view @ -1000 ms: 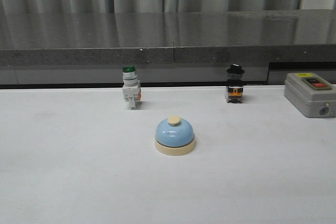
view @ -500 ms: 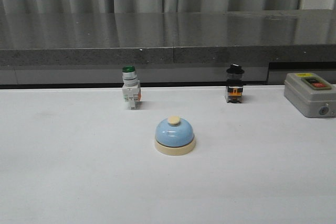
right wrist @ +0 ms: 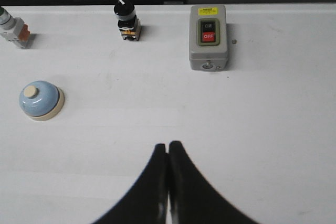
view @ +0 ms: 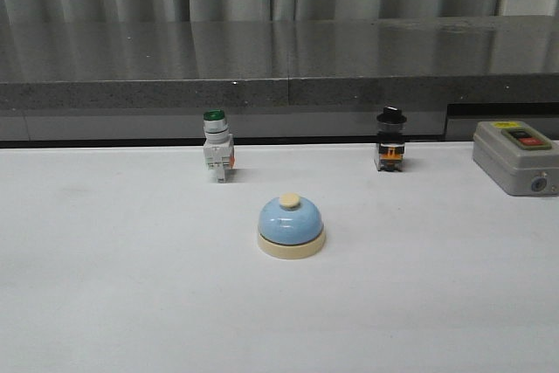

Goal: Place and press bell with both arms

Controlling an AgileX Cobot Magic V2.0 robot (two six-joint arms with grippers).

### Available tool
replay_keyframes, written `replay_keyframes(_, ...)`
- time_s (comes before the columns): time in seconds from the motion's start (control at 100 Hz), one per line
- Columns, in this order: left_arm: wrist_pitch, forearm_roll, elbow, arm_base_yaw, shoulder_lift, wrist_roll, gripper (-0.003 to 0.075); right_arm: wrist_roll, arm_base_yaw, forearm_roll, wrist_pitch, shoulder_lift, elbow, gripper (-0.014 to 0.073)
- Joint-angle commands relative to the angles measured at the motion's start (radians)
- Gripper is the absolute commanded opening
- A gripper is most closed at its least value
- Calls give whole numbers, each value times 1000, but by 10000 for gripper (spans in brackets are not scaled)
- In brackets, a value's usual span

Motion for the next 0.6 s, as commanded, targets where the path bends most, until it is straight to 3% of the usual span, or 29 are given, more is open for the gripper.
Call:
replay_keyframes(0.0,-83,-1,45,0,-27,-6,-20,-18,-5,34,-53,38,-36,-60)
replay_keyframes(0.27,-83,-1,45,0,-27,-6,-20,-80,54,107,-66,205,-36,-60)
replay_keyframes(0.59,-83,-1,45,0,-27,-6,-20,-80,208,113,-165,483,-125,-60)
